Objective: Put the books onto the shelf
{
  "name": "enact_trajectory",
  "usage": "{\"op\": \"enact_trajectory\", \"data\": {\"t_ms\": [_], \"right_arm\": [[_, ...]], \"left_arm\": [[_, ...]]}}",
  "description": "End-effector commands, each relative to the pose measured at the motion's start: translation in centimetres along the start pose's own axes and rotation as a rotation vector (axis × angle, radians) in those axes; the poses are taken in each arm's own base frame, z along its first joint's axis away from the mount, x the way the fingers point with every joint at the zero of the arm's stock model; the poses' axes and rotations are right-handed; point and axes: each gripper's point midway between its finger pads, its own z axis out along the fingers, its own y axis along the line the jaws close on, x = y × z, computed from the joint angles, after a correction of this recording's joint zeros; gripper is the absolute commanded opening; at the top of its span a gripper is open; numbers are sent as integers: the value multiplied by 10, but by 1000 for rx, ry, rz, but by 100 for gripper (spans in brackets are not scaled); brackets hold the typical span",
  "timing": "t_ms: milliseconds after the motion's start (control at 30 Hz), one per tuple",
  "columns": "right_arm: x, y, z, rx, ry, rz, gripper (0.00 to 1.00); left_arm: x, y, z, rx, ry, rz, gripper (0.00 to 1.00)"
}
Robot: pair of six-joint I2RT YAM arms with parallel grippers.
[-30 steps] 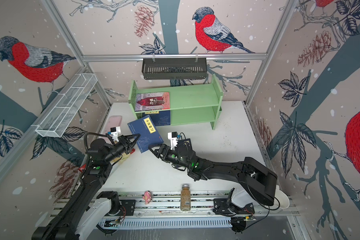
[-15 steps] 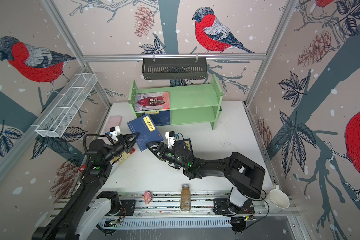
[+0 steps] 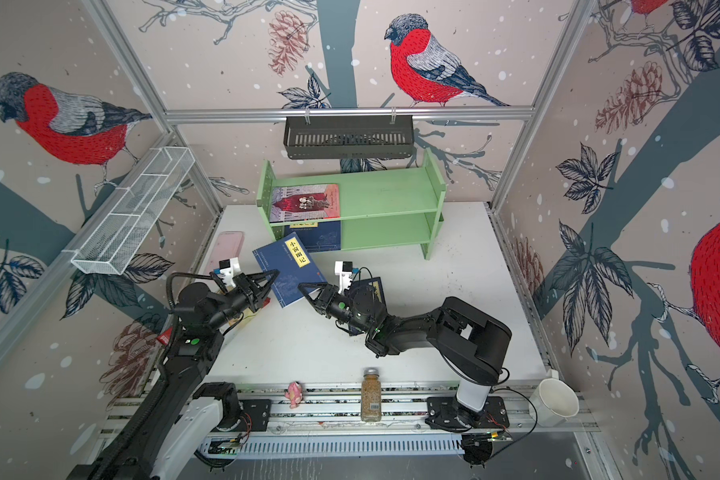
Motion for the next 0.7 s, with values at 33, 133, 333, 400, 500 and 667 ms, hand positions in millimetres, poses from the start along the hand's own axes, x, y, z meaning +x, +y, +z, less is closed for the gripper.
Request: {"op": "enact_trajectory", "data": {"t_ms": [33, 133, 333, 400, 500, 667], "right_arm": [[-4, 19, -2, -95, 0, -19, 5], [-5, 20, -5, -108, 17, -20, 4], [0, 24, -17, -124, 121, -52, 4], [4, 24, -24, -120, 174, -67, 3], [10, 24, -35, -99, 247, -91, 3], [13, 12, -52, 25, 341, -184, 3]], "left_arm": [[3, -2, -1, 10, 15, 34, 0], [3, 2, -1, -1, 9, 50, 9], [9, 7, -2, 7, 37, 111, 55], [20, 9, -4, 21, 84, 133, 60], [31, 12, -7, 34, 139, 164, 65], [42, -3, -10, 110, 211, 221, 70]]}}
